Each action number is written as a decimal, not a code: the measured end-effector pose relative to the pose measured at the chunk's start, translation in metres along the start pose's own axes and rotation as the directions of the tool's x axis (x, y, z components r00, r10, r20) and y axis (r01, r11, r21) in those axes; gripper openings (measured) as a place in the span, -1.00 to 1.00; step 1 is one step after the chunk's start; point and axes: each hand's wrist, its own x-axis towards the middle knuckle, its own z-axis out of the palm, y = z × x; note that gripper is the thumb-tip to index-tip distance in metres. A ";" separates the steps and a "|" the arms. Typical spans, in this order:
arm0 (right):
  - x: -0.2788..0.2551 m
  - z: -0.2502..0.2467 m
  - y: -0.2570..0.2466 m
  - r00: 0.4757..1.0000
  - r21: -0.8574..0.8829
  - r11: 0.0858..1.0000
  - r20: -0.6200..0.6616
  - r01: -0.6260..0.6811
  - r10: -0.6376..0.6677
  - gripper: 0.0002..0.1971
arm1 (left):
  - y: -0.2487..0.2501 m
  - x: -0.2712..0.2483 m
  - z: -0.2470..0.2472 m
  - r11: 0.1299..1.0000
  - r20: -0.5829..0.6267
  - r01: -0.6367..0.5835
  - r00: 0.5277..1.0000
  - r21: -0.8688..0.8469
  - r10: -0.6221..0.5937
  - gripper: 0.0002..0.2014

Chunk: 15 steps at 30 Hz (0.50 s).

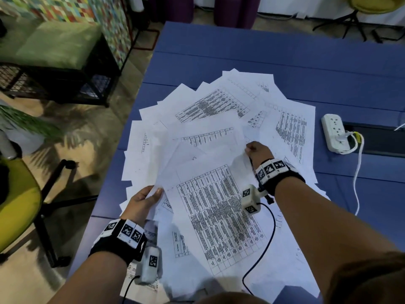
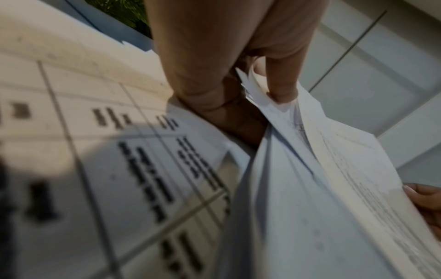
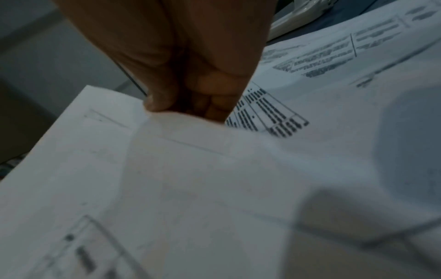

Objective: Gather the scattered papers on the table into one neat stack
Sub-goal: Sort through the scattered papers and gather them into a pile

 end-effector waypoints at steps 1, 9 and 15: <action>0.001 -0.002 0.001 0.999 -0.023 1.000 -0.044 0.009 -0.010 -0.82 | 0.000 0.001 0.000 1.000 -0.006 0.002 1.000 0.005 -0.002 -0.67; -0.010 -0.003 0.006 0.991 -0.195 0.980 0.136 0.043 -0.016 -0.80 | 0.002 0.000 0.006 0.997 -0.016 0.014 1.000 -0.075 -0.015 -0.98; -0.074 0.017 -0.044 0.945 -0.008 1.000 0.325 -0.026 0.027 -0.43 | 0.004 0.000 0.014 0.994 -0.029 -0.055 0.998 -0.099 0.053 -0.82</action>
